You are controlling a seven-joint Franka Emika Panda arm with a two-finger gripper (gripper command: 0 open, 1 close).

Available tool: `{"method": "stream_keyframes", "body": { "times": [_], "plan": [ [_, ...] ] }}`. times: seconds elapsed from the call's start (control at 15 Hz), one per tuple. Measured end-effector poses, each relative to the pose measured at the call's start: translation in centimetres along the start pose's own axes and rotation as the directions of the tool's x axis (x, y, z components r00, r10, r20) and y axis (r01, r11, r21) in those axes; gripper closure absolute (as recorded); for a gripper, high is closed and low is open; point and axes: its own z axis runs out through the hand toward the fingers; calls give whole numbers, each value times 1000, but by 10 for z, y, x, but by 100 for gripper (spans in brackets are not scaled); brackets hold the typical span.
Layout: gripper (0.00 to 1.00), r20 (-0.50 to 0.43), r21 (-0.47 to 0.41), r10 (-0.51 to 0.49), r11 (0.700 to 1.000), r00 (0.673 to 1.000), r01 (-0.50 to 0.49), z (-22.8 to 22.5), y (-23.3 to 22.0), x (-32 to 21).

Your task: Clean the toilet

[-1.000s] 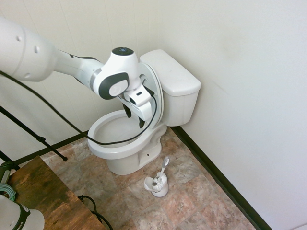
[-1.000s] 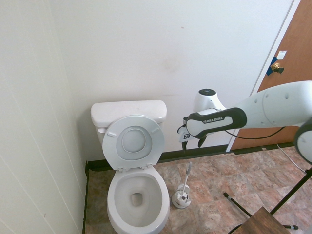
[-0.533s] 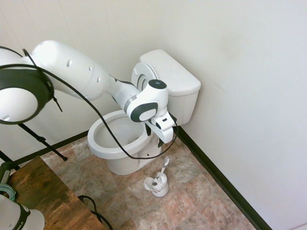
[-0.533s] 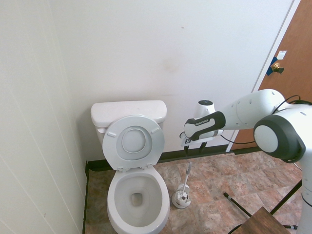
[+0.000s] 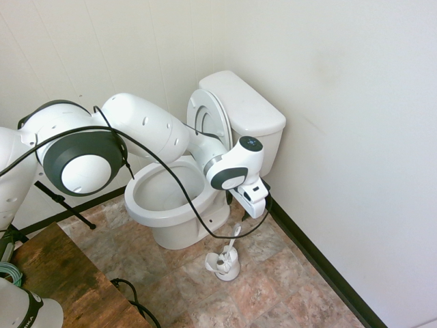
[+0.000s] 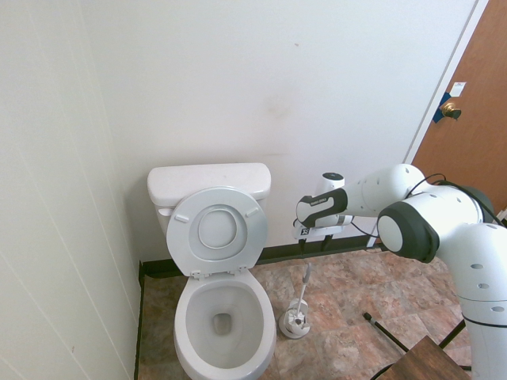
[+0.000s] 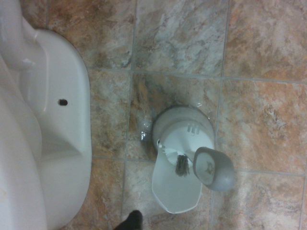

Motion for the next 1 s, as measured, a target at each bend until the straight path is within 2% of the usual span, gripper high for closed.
{"method": "stream_keyframes", "body": {
  "times": [0.4,1.0],
  "plan": [
    [0,27,0,37,999,999,-37,8,6,11],
    [0,92,-54,45,998,995,-40,96,6,22]
  ]
}}
